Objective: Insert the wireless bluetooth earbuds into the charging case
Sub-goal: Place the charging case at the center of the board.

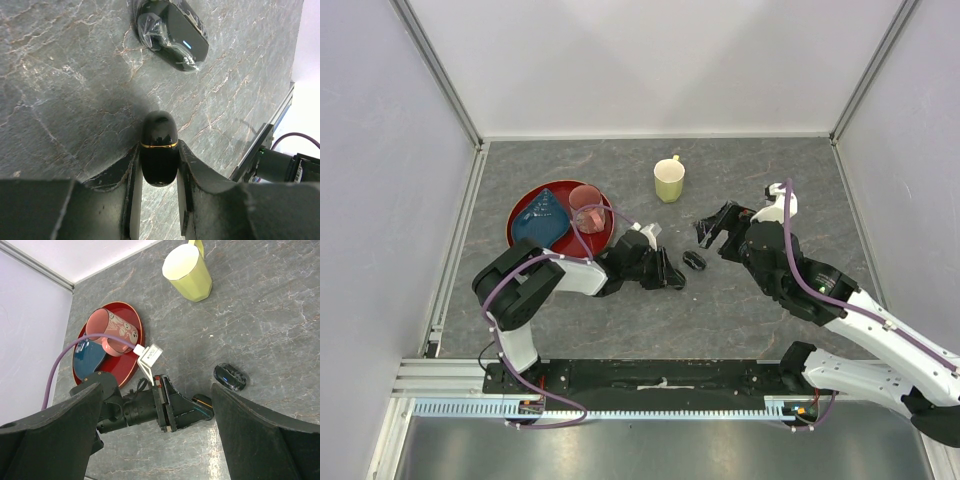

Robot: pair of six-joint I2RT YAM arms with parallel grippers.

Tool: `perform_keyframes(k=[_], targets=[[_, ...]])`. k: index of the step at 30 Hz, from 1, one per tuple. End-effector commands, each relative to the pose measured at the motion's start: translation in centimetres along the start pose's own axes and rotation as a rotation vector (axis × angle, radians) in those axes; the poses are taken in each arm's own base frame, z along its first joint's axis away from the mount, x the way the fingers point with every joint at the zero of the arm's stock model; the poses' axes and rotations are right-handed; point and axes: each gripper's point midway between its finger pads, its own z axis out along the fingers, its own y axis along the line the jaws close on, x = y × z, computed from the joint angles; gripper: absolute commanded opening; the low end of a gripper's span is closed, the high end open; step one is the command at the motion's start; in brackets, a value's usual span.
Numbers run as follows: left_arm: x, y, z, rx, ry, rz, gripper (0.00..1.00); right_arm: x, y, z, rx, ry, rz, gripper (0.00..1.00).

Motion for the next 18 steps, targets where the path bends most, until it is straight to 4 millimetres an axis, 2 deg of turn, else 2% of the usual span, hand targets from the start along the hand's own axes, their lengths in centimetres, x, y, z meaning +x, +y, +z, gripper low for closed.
perform_keyframes(k=[1, 8, 9, 14, 15, 18], targets=[[-1.1, -0.8, 0.3, 0.007, -0.029, 0.0, 0.29, -0.1, -0.2, -0.2, -0.008, 0.0, -0.006, 0.95], [-1.0, -0.2, -0.6, -0.043, -0.036, 0.03, 0.33, 0.2, -0.1, 0.0, -0.008, 0.013, -0.012, 0.95], [-1.2, 0.1, -0.8, -0.056, -0.046, 0.036, 0.42, 0.3, -0.2, 0.1, -0.006, 0.015, -0.012, 0.95], [-1.2, 0.7, -1.5, -0.097, -0.056, 0.053, 0.46, 0.5, -0.3, 0.3, -0.002, 0.021, -0.015, 0.95], [-1.4, 0.7, -1.6, -0.098, -0.064, 0.058, 0.52, 0.6, -0.3, 0.3, -0.002, 0.023, -0.014, 0.95], [-1.5, 0.7, -1.9, -0.104, -0.067, 0.063, 0.57, 0.8, -0.4, 0.4, 0.001, 0.03, -0.013, 0.95]])
